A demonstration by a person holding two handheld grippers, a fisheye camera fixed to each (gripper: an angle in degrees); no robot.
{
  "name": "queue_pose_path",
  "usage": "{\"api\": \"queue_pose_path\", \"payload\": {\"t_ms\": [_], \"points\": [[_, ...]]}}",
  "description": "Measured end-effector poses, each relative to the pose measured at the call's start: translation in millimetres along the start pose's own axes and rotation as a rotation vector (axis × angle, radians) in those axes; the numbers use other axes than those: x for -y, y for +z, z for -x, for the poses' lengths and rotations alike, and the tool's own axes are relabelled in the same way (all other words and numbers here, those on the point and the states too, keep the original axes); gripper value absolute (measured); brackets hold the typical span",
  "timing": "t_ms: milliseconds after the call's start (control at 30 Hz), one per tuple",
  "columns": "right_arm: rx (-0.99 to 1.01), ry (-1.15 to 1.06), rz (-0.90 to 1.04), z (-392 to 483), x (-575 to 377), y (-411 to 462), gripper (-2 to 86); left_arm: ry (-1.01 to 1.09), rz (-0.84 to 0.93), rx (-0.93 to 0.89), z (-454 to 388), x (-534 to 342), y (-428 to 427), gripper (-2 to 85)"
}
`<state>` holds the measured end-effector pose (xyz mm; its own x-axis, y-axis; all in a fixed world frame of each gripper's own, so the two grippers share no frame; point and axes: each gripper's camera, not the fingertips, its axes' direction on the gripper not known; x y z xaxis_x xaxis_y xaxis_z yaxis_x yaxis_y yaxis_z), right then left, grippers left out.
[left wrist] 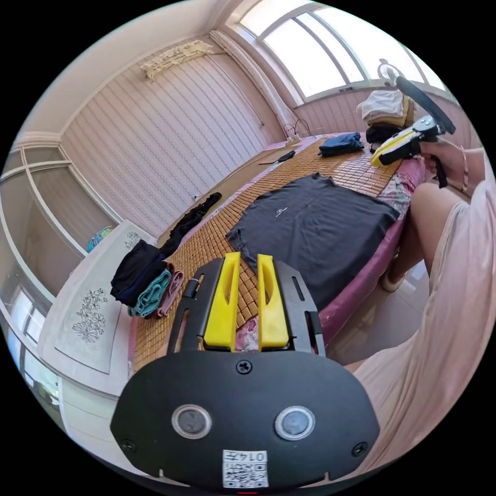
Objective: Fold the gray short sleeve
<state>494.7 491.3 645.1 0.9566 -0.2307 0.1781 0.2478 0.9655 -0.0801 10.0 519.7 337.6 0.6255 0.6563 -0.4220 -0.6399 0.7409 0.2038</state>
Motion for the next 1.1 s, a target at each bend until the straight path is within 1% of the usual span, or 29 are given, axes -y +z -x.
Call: {"api": "queue_pose_path", "payload": {"t_ms": [33, 167, 267, 333, 400, 500, 600, 733, 867, 967, 1000, 1033, 1067, 1100], "points": [[0.010, -0.006, 0.025, 5.4, 0.1, 10.8, 9.4, -0.025, -0.007, -0.023, -0.2, -1.4, 4.6, 6.6], [0.081, -0.059, 0.060, 22.4, 12.2, 47.0, 10.7, -0.111, -0.012, -0.073, 4.5, -1.3, 27.4, 7.5], [0.141, -0.163, 0.054, 38.8, 43.7, 81.0, 10.7, -0.193, 0.004, -0.079, 15.5, -0.6, 58.7, 8.4], [0.193, -0.249, 0.051, 49.4, 82.7, 115.1, 10.6, -0.198, 0.050, -0.102, 25.0, 2.6, 95.5, 8.8], [0.232, -0.290, 0.065, 54.7, 117.9, 147.2, 10.6, -0.206, 0.076, -0.130, 34.8, 6.9, 125.6, 8.9], [0.287, -0.327, 0.096, 61.8, 182.6, 212.3, 10.7, -0.227, 0.097, -0.117, 54.3, 16.1, 174.5, 9.0], [0.331, -0.313, 0.143, 66.5, 248.3, 282.2, 10.9, -0.263, 0.160, -0.149, 76.9, 26.9, 226.9, 9.0], [0.293, -0.300, 0.222, 75.5, 321.8, 375.0, 10.8, -0.330, 0.194, -0.250, 108.8, 38.3, 291.6, 8.8], [0.256, -0.256, 0.290, 76.9, 360.2, 445.4, 10.5, -0.376, 0.230, -0.320, 128.8, 45.0, 342.9, 8.7], [0.270, -0.229, 0.365, 77.7, 376.5, 492.7, 6.6, -0.383, 0.253, -0.380, 137.9, 52.5, 379.0, 8.5], [0.296, -0.230, 0.415, 78.8, 381.1, 507.4, 3.4, -0.372, 0.260, -0.394, 139.9, 56.2, 390.8, 8.3], [0.344, -0.235, 0.435, 80.9, 386.6, 516.1, 2.7, -0.352, 0.278, -0.400, 141.2, 59.3, 402.3, 7.8], [0.357, -0.234, 0.429, 82.1, 389.5, 518.3, 2.3, -0.341, 0.290, -0.403, 141.6, 60.3, 407.9, 7.5], [0.385, -0.240, 0.407, 85.9, 395.6, 520.1, 2.1, -0.327, 0.342, -0.414, 143.5, 61.9, 420.7, 6.9]]}}
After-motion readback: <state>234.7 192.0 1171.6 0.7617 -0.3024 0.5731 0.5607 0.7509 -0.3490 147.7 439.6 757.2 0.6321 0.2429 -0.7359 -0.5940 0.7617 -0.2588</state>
